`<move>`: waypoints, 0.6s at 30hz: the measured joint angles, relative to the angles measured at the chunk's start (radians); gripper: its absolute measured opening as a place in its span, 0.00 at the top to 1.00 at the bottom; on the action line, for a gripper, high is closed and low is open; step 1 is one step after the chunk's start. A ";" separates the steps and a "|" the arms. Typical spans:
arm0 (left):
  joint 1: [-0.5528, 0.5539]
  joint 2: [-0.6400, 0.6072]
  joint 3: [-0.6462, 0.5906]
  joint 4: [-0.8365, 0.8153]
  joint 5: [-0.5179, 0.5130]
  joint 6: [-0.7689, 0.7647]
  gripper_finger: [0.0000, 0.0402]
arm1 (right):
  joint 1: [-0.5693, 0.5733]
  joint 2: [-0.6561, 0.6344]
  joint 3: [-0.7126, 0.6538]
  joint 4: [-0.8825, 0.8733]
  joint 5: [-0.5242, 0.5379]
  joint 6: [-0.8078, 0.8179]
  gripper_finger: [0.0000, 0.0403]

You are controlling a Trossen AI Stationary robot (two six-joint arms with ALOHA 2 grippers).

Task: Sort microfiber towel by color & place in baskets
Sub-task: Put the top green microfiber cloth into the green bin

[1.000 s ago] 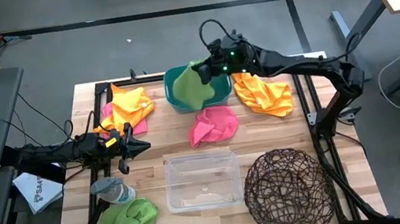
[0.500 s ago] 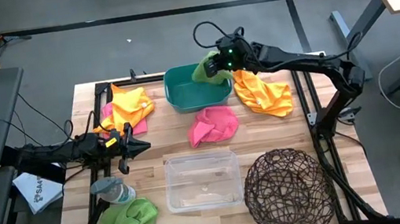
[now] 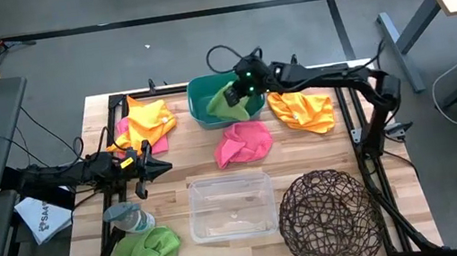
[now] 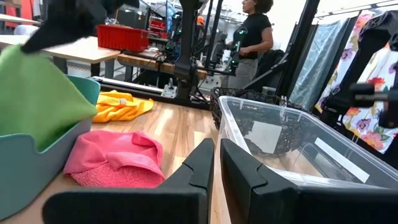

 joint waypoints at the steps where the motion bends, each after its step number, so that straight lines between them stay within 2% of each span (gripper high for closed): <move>1: 0.000 0.000 0.000 0.000 0.000 0.000 0.96 | 0.000 0.010 0.000 -0.001 -0.010 0.018 1.00; 5: 0.000 0.000 0.000 0.000 0.000 0.000 0.96 | 0.000 0.029 0.000 -0.013 -0.025 0.047 0.99; 8: 0.000 0.000 0.000 0.000 0.000 0.000 0.96 | -0.002 0.025 0.000 -0.025 -0.035 0.017 0.93; 13: 0.000 0.000 0.000 0.000 0.000 0.000 0.96 | -0.020 -0.016 0.000 -0.032 -0.114 -0.035 0.70; 18: 0.000 0.000 0.000 0.000 0.000 0.000 0.96 | -0.041 -0.074 0.000 -0.054 -0.126 -0.096 0.46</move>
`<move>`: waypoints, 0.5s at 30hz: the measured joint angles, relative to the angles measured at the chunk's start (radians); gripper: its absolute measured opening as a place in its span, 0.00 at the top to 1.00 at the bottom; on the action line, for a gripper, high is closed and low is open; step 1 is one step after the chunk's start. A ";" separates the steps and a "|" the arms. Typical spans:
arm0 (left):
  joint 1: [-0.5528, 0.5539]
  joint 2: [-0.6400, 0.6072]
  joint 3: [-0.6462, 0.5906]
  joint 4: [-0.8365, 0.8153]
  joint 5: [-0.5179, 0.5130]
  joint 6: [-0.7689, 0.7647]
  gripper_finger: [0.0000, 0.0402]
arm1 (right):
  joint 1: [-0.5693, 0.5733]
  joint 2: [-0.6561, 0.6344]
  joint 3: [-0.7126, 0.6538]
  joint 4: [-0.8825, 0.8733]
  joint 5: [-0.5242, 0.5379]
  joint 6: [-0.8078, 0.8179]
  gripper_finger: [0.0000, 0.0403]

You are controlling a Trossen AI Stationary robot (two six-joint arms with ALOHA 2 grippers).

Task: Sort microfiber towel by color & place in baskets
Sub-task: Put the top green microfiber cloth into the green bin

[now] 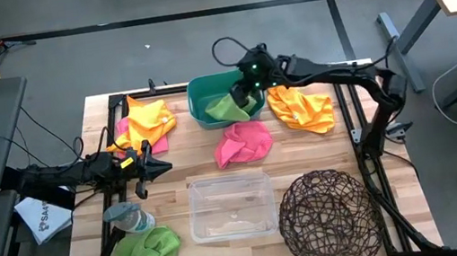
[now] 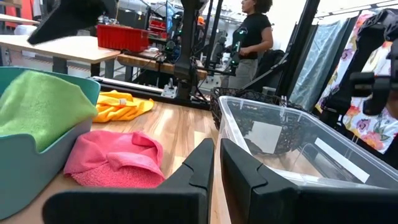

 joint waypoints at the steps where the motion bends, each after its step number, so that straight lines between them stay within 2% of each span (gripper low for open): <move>1: 0.000 0.000 0.000 0.000 0.000 0.000 0.96 | -0.003 -0.011 0.000 0.001 -0.001 -0.010 0.42; 4: 0.000 0.000 0.000 0.000 0.000 0.000 0.96 | -0.020 -0.041 0.000 0.004 -0.071 -0.016 0.34; 9: 0.000 0.000 0.000 0.000 0.000 0.000 0.96 | -0.037 -0.051 0.000 -0.054 -0.333 0.026 0.31; 12: 0.000 0.000 0.000 0.000 0.000 0.000 0.96 | -0.004 -0.033 0.000 -0.096 -0.352 0.025 0.34; 15: 0.000 0.000 0.000 0.000 0.000 0.008 0.96 | 0.026 0.008 0.000 -0.099 -0.330 0.044 0.42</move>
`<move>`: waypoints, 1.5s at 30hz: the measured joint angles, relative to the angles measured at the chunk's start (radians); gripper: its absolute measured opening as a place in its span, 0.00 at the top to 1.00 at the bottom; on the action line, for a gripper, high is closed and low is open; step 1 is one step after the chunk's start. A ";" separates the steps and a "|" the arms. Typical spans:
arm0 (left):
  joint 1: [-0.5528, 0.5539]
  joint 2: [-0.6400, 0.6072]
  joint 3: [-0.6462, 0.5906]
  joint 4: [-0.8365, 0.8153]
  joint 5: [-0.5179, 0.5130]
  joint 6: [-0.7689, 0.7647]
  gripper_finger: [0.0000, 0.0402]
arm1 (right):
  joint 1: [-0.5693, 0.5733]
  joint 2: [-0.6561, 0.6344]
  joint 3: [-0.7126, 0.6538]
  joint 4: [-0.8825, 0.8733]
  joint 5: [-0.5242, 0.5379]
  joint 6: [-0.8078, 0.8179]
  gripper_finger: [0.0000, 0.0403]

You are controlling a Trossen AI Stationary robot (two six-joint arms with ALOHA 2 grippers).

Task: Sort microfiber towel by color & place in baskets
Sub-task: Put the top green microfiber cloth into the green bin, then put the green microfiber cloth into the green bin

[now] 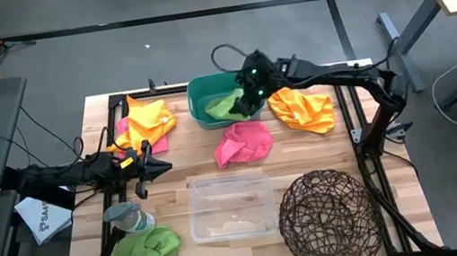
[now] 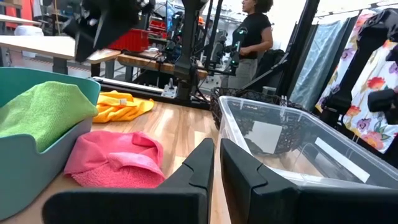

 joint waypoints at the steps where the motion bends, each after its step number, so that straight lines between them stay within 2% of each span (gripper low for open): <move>1: 0.000 0.000 0.000 0.000 0.000 0.000 0.96 | 0.006 0.014 0.000 0.001 0.006 0.007 0.46; 4: 0.000 0.000 0.000 0.000 0.000 0.001 0.96 | 0.014 0.057 0.000 -0.008 0.066 0.026 0.63; 8: 0.000 0.000 0.000 0.000 0.000 0.001 0.96 | 0.008 0.110 0.000 -0.019 0.203 0.044 0.92; 9: 0.000 0.000 0.000 0.000 0.000 0.001 0.96 | 0.001 0.120 0.000 -0.014 0.213 0.044 0.96; 12: 0.000 0.000 0.000 0.000 0.000 0.001 0.96 | -0.031 0.160 0.000 -0.008 0.227 0.073 0.94; 14: 0.000 0.000 0.000 0.000 0.000 0.001 0.96 | -0.051 0.182 0.000 -0.004 0.279 0.092 0.93; 17: 0.000 0.000 0.000 0.001 0.000 0.001 0.96 | -0.073 0.195 0.000 0.023 0.360 0.116 0.96; 20: 0.000 0.000 0.000 0.001 0.000 0.001 0.96 | -0.087 0.204 0.000 0.053 0.376 0.127 0.99; 26: 0.000 0.000 0.000 0.017 0.000 0.001 0.96 | -0.090 0.164 0.000 0.130 0.338 0.141 0.94; 31: 0.000 0.000 0.000 0.155 -0.003 -0.050 0.96 | -0.090 0.060 0.000 0.141 0.304 0.106 0.86; 34: 0.000 0.000 0.000 0.272 -0.061 -0.058 0.96 | -0.090 -0.010 0.000 0.127 0.281 0.071 0.77; 37: 0.000 0.009 0.010 0.404 -0.230 -0.193 0.96 | -0.090 -0.092 0.000 0.113 0.274 0.069 0.67; 39: 0.001 0.033 0.051 0.381 -0.306 -0.241 0.96 | -0.090 -0.140 0.000 0.097 0.278 0.065 0.61; 42: 0.000 0.123 0.164 0.295 -0.310 -0.187 0.96 | -0.084 -0.201 0.000 0.094 0.303 0.051 0.53; 45: 0.016 0.265 0.324 0.218 -0.317 -0.153 0.96 | -0.081 -0.247 0.000 0.088 0.323 0.046 0.48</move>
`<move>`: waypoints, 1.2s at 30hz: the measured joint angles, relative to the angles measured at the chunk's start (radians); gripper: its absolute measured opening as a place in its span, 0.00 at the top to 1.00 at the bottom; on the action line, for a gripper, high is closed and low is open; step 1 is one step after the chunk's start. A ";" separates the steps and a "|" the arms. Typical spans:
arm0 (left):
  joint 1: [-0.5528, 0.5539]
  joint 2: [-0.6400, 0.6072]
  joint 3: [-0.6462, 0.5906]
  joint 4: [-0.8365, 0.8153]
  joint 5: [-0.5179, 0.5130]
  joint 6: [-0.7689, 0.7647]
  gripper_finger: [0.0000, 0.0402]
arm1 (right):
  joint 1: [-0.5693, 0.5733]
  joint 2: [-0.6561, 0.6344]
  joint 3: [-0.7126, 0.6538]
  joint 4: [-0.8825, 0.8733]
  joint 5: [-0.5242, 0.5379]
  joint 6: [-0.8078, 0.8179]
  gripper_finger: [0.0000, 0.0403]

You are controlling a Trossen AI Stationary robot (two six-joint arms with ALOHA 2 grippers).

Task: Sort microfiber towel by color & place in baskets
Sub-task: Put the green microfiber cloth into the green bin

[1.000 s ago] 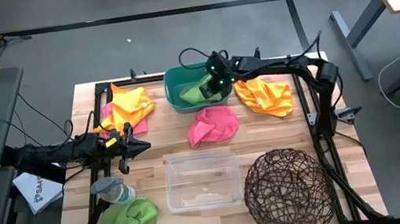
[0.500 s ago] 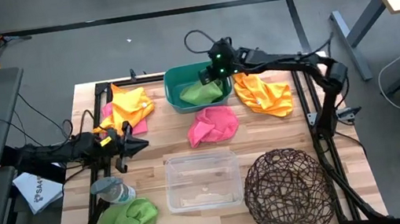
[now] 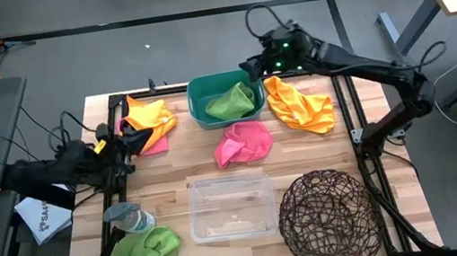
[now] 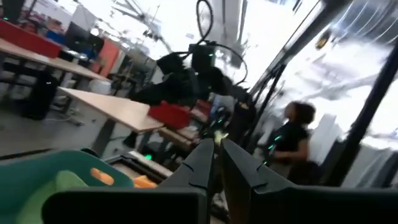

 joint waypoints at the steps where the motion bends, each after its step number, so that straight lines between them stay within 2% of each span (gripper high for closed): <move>1: 0.008 0.058 0.062 -0.031 0.010 0.007 0.96 | 0.000 -0.009 0.000 -0.002 0.000 0.001 0.47; 3: 0.025 0.180 0.201 -0.127 0.052 0.021 0.95 | 0.000 -0.026 0.000 -0.019 0.000 0.004 0.46; 7: 0.056 0.453 0.518 -0.418 0.216 0.093 0.87 | 0.000 -0.057 0.000 -0.048 -0.001 0.029 0.45; 12: 0.073 0.770 0.908 -0.801 0.413 0.194 0.70 | 0.010 -0.087 0.000 -0.121 -0.009 0.035 0.45; 15: 0.074 0.919 1.118 -0.969 0.520 0.204 0.59 | 0.020 -0.108 0.000 -0.168 -0.012 0.031 0.45; 18: 0.066 1.070 1.308 -1.208 0.573 0.253 0.50 | 0.032 -0.128 0.000 -0.230 -0.013 0.024 0.45; 21: 0.032 1.219 1.472 -1.495 0.571 0.313 0.45 | 0.044 -0.155 0.000 -0.299 -0.015 0.000 0.45; 26: -0.062 1.415 1.661 -1.810 0.584 0.289 0.44 | 0.064 -0.190 0.000 -0.410 -0.016 -0.049 0.45; 31: -0.186 1.479 1.708 -1.768 0.745 0.121 0.44 | 0.081 -0.204 0.000 -0.488 -0.016 -0.102 0.45; 33: -0.247 1.481 1.715 -1.773 0.740 0.035 0.45 | 0.087 -0.203 0.000 -0.507 -0.016 -0.120 0.45; 36: -0.343 1.485 1.706 -1.773 0.659 -0.094 0.46 | 0.100 -0.203 0.000 -0.509 -0.016 -0.148 0.45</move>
